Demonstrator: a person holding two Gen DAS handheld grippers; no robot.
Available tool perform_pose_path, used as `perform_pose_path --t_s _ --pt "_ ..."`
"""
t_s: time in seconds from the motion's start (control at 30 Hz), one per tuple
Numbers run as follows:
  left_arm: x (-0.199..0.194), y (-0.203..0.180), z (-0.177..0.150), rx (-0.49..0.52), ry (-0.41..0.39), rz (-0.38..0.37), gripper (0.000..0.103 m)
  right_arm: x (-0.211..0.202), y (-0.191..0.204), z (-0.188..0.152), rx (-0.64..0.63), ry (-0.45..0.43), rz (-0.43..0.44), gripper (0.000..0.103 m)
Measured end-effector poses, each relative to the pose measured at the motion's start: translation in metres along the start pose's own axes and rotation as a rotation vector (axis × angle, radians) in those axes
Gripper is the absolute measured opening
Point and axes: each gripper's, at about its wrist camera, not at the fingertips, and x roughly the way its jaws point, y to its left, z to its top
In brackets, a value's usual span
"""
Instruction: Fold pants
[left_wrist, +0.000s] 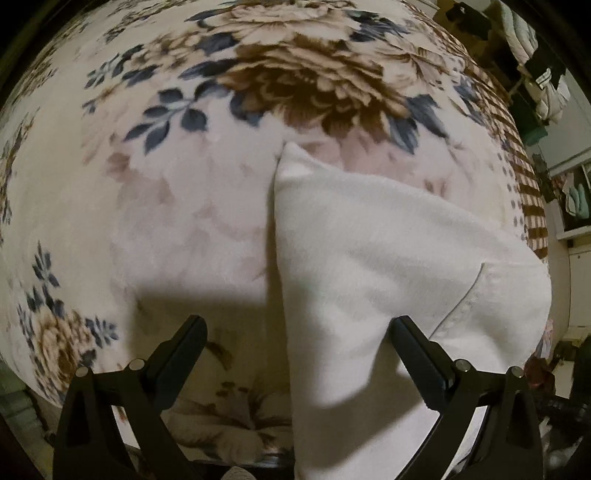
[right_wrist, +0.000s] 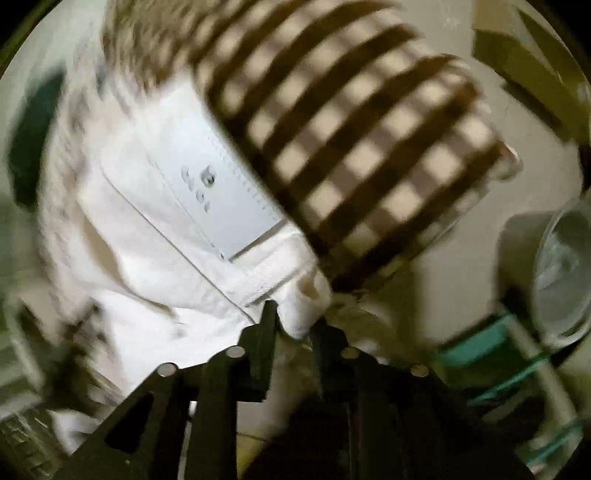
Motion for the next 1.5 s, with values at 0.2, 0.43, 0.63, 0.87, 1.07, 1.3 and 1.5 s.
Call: perform_pose_path --t_s 0.2,0.43,0.63,0.87,1.07,1.3,1.5 --pt "-0.015 0.004 0.029 -0.031 -0.053 -0.055 0.103 -0.038 0.057 -0.001 -0.314 -0.021 -0.23 0.047" --pt "0.03 -0.003 0.058 -0.005 -0.036 0.032 0.103 -0.082 0.098 0.002 -0.348 -0.162 -0.138 0.047" --pt "0.047 0.004 0.071 -0.033 -0.021 0.029 0.103 -0.038 0.169 0.038 -0.427 -0.251 -0.063 0.047" --pt "0.006 0.044 0.074 -0.192 -0.107 -0.084 0.103 -0.006 0.187 0.058 -0.467 -0.238 -0.168 0.048" --pt "0.024 0.051 0.063 -0.29 -0.024 -0.206 0.099 -0.014 0.152 0.049 -0.376 -0.196 -0.122 0.054" --pt "0.014 0.018 0.06 -0.04 -0.155 -0.171 0.02 -0.011 0.118 0.038 -0.288 -0.197 -0.082 0.054" --pt "0.016 0.065 0.073 -0.287 -0.171 -0.264 0.006 -0.013 0.118 0.034 -0.319 -0.206 -0.114 0.054"
